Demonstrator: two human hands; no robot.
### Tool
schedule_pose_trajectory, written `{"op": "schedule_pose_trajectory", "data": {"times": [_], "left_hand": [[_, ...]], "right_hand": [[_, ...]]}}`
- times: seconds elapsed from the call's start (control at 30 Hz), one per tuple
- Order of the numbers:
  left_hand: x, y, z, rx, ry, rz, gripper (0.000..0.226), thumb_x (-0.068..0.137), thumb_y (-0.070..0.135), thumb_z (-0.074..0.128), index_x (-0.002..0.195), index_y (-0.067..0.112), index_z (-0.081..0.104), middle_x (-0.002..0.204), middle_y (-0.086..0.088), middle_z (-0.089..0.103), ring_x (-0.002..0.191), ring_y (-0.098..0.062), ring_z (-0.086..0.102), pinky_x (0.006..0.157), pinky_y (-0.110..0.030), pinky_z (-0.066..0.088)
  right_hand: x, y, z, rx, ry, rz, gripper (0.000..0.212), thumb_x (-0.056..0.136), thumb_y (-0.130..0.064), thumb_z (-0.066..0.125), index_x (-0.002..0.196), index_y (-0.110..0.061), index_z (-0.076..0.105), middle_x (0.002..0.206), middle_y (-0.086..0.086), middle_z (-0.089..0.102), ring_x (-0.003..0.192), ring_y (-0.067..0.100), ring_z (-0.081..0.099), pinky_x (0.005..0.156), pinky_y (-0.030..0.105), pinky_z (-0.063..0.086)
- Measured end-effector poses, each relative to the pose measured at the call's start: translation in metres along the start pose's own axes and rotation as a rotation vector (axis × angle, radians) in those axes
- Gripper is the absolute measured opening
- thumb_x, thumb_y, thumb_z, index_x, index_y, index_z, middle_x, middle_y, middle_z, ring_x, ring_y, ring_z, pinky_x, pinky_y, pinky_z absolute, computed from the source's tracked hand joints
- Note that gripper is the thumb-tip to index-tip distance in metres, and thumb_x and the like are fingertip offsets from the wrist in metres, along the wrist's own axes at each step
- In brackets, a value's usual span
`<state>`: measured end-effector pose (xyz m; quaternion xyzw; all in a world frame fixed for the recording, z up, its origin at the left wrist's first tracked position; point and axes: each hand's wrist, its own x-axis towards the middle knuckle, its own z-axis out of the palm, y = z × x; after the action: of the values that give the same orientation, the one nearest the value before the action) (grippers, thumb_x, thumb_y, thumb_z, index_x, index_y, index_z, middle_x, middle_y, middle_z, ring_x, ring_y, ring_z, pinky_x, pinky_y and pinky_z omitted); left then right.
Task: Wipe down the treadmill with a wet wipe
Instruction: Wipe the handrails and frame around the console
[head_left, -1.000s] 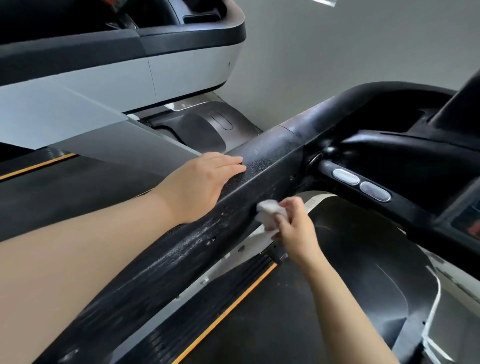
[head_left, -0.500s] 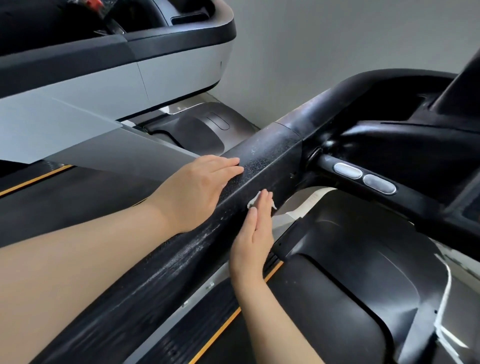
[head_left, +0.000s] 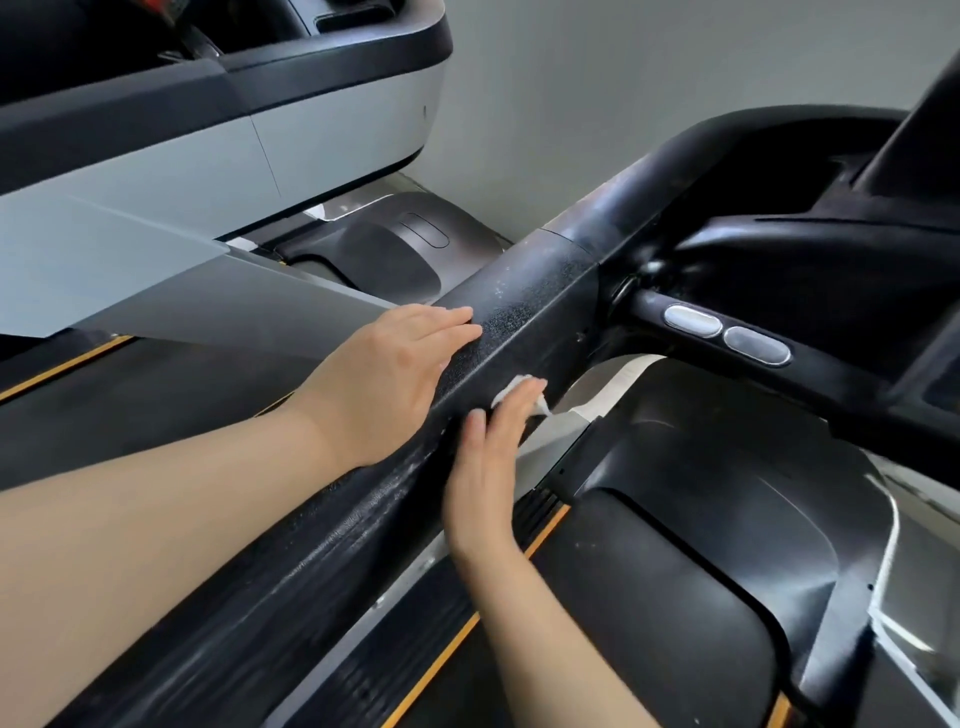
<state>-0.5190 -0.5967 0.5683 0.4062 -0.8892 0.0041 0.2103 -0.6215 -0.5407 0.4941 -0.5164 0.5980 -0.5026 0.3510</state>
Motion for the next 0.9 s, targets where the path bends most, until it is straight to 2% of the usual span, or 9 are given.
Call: {"op": "schedule_pose_trajectory", "data": {"times": [0.1, 0.17, 0.27, 0.33, 0.43, 0.57, 0.77, 0.83, 0.9], "left_hand": [[0.0, 0.0, -0.001, 0.004, -0.003, -0.007, 0.043, 0.088, 0.014, 0.034, 0.117, 0.001, 0.063, 0.122, -0.015, 0.062, 0.112, -0.028, 0.054, 0.104, -0.023, 0.025], [0.001, 0.001, -0.002, 0.006, -0.006, -0.004, 0.043, 0.088, 0.013, 0.034, 0.117, 0.001, 0.063, 0.122, -0.016, 0.062, 0.111, -0.029, 0.055, 0.104, -0.023, 0.025], [0.002, 0.002, -0.003, 0.014, 0.002, 0.009, 0.042, 0.087, 0.012, 0.034, 0.116, 0.0, 0.063, 0.12, -0.017, 0.063, 0.11, -0.028, 0.054, 0.104, -0.024, 0.026], [0.001, 0.002, -0.003, 0.016, 0.002, 0.012, 0.042, 0.087, 0.012, 0.034, 0.115, -0.001, 0.064, 0.12, -0.017, 0.063, 0.108, -0.032, 0.058, 0.103, -0.025, 0.027], [0.001, 0.002, -0.003, 0.009, 0.003, 0.014, 0.042, 0.087, 0.011, 0.035, 0.115, -0.001, 0.063, 0.12, -0.017, 0.063, 0.107, -0.033, 0.059, 0.103, -0.026, 0.028], [0.002, 0.001, -0.002, -0.001, 0.013, 0.01, 0.042, 0.087, 0.011, 0.035, 0.116, -0.001, 0.063, 0.12, -0.018, 0.062, 0.111, -0.024, 0.047, 0.103, -0.026, 0.027], [0.0, 0.002, -0.003, 0.008, 0.011, 0.011, 0.043, 0.089, 0.012, 0.033, 0.117, -0.001, 0.063, 0.122, -0.017, 0.062, 0.111, -0.026, 0.051, 0.103, -0.025, 0.026], [0.0, 0.001, -0.002, -0.009, 0.003, 0.007, 0.043, 0.089, 0.012, 0.033, 0.117, -0.001, 0.062, 0.123, -0.017, 0.061, 0.113, -0.022, 0.046, 0.104, -0.023, 0.025], [0.0, 0.0, -0.002, -0.013, -0.009, 0.002, 0.044, 0.089, 0.012, 0.033, 0.118, -0.001, 0.062, 0.124, -0.017, 0.06, 0.114, -0.021, 0.044, 0.105, -0.023, 0.025]], "right_hand": [[-0.067, 0.001, 0.012, -0.113, -0.169, -0.139, 0.074, 0.084, -0.074, -0.001, 0.136, -0.029, -0.028, 0.146, -0.009, -0.039, 0.138, 0.0, -0.028, 0.114, 0.021, -0.013], [-0.04, 0.009, 0.007, -0.165, -0.111, -0.123, 0.073, 0.085, -0.073, 0.001, 0.135, -0.028, -0.027, 0.145, -0.007, -0.037, 0.137, -0.001, -0.028, 0.114, 0.021, -0.015], [0.041, 0.017, -0.012, -0.155, 0.016, 0.062, 0.067, 0.098, -0.04, 0.023, 0.149, -0.014, -0.012, 0.153, -0.001, -0.025, 0.134, -0.006, -0.022, 0.118, 0.035, -0.007], [0.063, 0.016, -0.017, -0.148, 0.056, 0.149, 0.059, 0.101, -0.03, 0.021, 0.15, -0.006, 0.001, 0.156, 0.002, -0.021, 0.134, -0.007, -0.019, 0.117, 0.04, -0.003], [0.01, -0.001, -0.002, -0.096, -0.031, -0.01, 0.069, 0.091, -0.051, 0.016, 0.142, -0.024, -0.022, 0.15, -0.006, -0.031, 0.137, -0.003, -0.024, 0.118, 0.03, -0.009], [-0.035, 0.007, 0.0, -0.267, -0.133, -0.237, 0.07, 0.088, -0.068, 0.0, 0.139, -0.026, -0.024, 0.146, -0.012, -0.035, 0.14, 0.003, -0.024, 0.114, 0.022, -0.016], [0.051, 0.021, -0.021, 0.086, 0.061, 0.35, 0.052, 0.105, -0.025, 0.016, 0.15, -0.01, -0.005, 0.158, 0.0, -0.014, 0.144, 0.008, -0.011, 0.11, 0.016, -0.006], [0.019, 0.013, -0.006, 0.02, -0.019, 0.202, 0.053, 0.104, -0.023, 0.016, 0.149, -0.007, -0.006, 0.156, 0.002, -0.022, 0.142, 0.006, -0.018, 0.107, 0.013, -0.01], [-0.015, 0.01, 0.006, 0.039, -0.051, 0.027, 0.064, 0.096, -0.048, 0.015, 0.145, -0.023, -0.018, 0.154, -0.009, -0.023, 0.14, -0.002, -0.018, 0.111, 0.014, -0.01]]}}
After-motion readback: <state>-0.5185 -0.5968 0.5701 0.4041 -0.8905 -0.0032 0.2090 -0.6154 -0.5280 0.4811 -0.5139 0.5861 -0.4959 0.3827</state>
